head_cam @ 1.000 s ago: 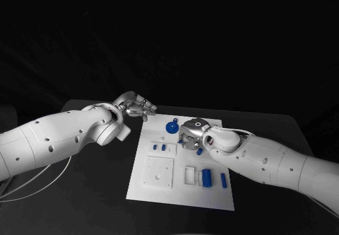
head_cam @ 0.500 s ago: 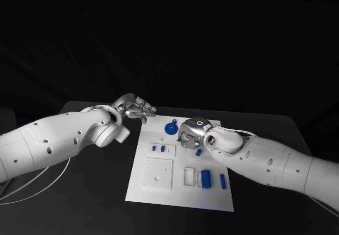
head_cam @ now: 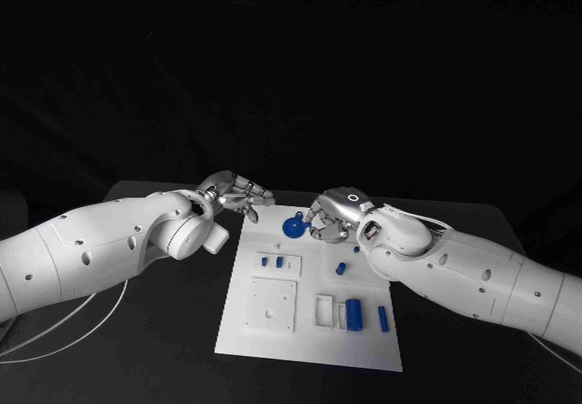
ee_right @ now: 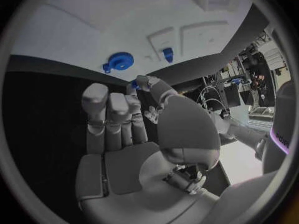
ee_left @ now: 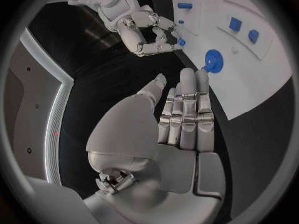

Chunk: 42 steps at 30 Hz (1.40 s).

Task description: Assemble the parts on the task board

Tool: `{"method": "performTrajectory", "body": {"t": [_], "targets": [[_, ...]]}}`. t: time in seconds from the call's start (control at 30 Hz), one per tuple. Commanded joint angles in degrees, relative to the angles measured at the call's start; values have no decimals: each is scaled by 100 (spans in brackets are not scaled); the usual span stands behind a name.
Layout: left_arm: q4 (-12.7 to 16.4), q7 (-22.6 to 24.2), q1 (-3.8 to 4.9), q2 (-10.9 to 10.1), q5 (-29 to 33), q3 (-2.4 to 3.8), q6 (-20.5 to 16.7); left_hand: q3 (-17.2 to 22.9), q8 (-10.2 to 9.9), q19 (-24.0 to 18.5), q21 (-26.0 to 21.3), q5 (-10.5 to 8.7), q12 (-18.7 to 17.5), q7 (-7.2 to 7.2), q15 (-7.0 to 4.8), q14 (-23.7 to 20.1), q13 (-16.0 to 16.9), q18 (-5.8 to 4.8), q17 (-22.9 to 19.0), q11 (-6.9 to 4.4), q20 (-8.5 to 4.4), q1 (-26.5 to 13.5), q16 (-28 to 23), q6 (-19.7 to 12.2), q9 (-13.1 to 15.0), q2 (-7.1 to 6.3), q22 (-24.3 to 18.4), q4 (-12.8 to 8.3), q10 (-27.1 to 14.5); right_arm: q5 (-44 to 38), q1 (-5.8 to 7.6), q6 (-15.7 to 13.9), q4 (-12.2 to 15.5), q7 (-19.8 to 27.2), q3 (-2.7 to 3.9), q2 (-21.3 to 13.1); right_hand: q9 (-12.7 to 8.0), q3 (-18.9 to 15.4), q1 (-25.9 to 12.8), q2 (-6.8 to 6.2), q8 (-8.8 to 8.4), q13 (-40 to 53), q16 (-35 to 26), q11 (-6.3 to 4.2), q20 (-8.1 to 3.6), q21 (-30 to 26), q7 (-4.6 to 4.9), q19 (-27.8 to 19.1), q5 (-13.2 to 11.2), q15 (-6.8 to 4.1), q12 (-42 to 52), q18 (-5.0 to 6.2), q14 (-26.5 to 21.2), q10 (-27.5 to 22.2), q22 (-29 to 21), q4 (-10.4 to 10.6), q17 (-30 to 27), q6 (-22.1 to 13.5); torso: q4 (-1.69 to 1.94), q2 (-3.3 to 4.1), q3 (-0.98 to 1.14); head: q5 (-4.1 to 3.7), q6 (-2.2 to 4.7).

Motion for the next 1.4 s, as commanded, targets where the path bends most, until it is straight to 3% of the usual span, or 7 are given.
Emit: {"method": "performTrajectory", "body": {"t": [0.03,0.3,0.43,0.83,1.0,1.4], "targets": [[24,-148,1,53,904,-3,0,-73,12,80,18,-43,-24,-2,3,89,-7,15,-13,26,3,10,-60,-48,-4,11,-67,24,-104,231,-6,-61,99,-118,84,-48,4,-6,7,-35,0,4,-37,-40,-34,14,-13,235,-24,-47,-40,14,-7,7,539,20,5,0,-45,-21,15,19,47],[-53,-150,-19,232,1921,-95,-354,-391,12,233,27,-93,-23,29,4,383,-8,47,-52,65,11,85,-502,-127,-5,32,-422,117,-279,334,-6,-19,224,-175,329,-107,3,-61,19,-38,0,10,-51,-39,-38,13,-14,235,-70,-51,-42,14,-9,8,540,43,5,-4,-89,-64,52,59,105],[-69,-7,-44,315,2454,-120,-365,-425,12,211,28,-100,-25,29,9,375,-9,40,-21,68,16,122,-612,-120,-5,48,-524,120,-279,370,-7,-3,241,-186,413,-89,3,-83,28,-38,0,10,-54,-41,-39,6,-15,234,-76,-52,-44,14,-10,7,539,50,6,-5,-105,-66,63,59,118],[-59,226,-89,447,3072,-142,-463,-469,19,195,38,-111,-24,-21,7,388,-9,30,-8,54,13,132,-717,19,-1,91,-639,87,-253,392,-35,22,258,-192,579,10,3,-129,47,-37,0,15,-66,-38,-39,3,-15,238,-104,-51,-49,16,-8,4,541,75,9,-11,-84,-59,48,26,162],[-49,341,-105,462,3209,-143,-425,-480,12,191,41,-116,-26,-22,4,389,-10,25,-8,50,11,114,-740,25,-4,91,-655,86,-237,387,-46,44,251,-191,607,44,3,-129,47,-37,0,15,-66,-38,-39,3,-15,238,-104,-51,-49,16,-8,4,541,75,9,-11,-88,-61,42,20,217],[7,509,-137,480,3408,-142,-129,-673,10,180,25,-148,-23,32,21,393,-8,-8,-11,82,10,16,-797,-129,-7,-107,-730,103,-375,378,-52,67,241,-187,619,98,3,-139,63,-35,-1,16,-71,-39,-38,6,-14,239,-105,-51,-52,16,-7,4,543,80,11,-12,-86,-59,41,16,201]]}}
